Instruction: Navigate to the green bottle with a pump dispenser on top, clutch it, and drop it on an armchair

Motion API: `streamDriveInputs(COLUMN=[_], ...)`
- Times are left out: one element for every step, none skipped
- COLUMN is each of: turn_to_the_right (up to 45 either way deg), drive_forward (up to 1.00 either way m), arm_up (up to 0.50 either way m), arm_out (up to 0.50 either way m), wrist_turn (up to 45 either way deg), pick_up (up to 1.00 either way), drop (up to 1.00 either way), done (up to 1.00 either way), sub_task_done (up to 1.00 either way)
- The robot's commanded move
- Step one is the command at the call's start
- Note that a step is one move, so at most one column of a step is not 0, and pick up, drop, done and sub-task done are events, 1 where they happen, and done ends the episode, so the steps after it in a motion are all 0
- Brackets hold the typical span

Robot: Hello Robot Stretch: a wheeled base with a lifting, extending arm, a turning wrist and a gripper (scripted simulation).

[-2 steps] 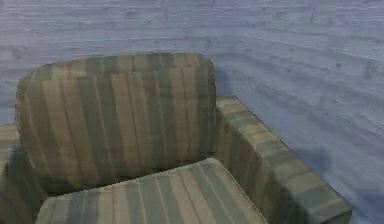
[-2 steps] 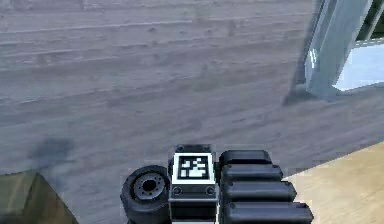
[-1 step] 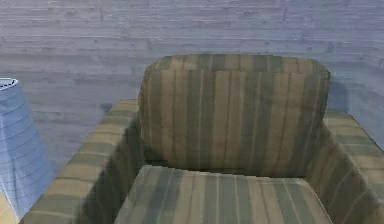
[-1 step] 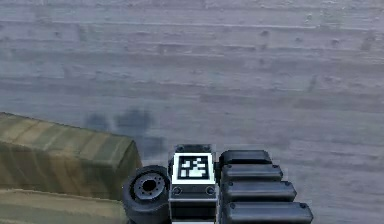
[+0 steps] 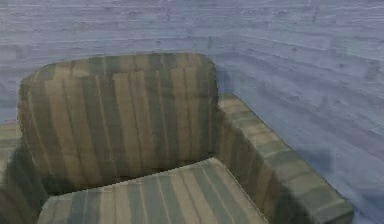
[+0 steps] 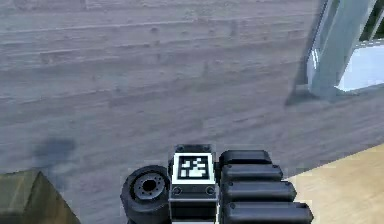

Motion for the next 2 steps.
streamDriveInputs(turn_to_the_right=[-27.0, 18.0], drive_forward=[0.0, 0.0], arm_up=[0.0, 0.0], arm_out=[0.0, 0.0], wrist_turn=[0.0, 0.0], pick_up=[0.0, 0.0], drop=[0.0, 0.0], done=[0.0, 0.0], sub_task_done=[0.0, 0.0])
